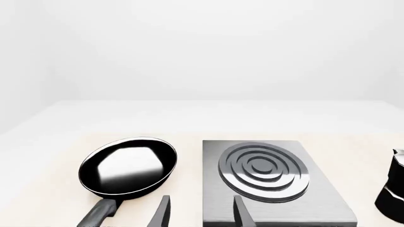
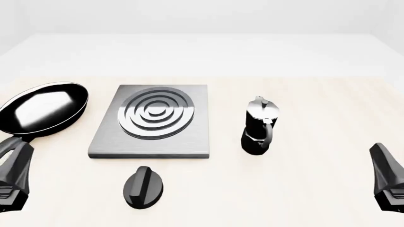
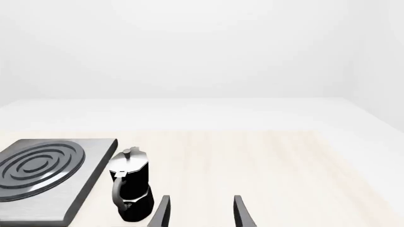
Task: Turn on the stove.
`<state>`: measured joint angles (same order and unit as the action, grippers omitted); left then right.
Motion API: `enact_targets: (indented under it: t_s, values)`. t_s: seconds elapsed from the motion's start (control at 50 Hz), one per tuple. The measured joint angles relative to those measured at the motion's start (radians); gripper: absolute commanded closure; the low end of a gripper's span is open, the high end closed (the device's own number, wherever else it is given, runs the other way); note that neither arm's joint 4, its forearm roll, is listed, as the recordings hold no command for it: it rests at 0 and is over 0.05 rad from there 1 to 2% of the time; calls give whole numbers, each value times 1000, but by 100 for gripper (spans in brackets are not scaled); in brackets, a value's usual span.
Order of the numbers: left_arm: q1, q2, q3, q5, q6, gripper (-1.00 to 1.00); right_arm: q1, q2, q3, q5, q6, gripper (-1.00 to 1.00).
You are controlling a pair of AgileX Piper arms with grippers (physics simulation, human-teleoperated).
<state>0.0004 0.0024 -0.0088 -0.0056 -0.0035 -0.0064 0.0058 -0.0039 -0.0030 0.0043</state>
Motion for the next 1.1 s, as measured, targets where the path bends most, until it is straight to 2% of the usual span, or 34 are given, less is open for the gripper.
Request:
enact_targets:
  t_s: [0.3, 0.52, 0.7, 0.86, 1.1]
  values:
    - [-9, 102, -10, -64, 28, -100, 3, -3, -3, 5, 7, -100]
    - [-33, 356, -69, -185, 58, -100, 7, -1, -2, 7, 12, -100]
    - [-76, 564, -134, -241, 56, -100, 11, 15, 0, -2, 8, -100]
    - [-130, 708, -192, -240, 42, -100, 14, 28, 1, -9, 6, -100]
    - [-209, 843, -260, -200, 2, -100, 18, 26, 2, -7, 11, -100]
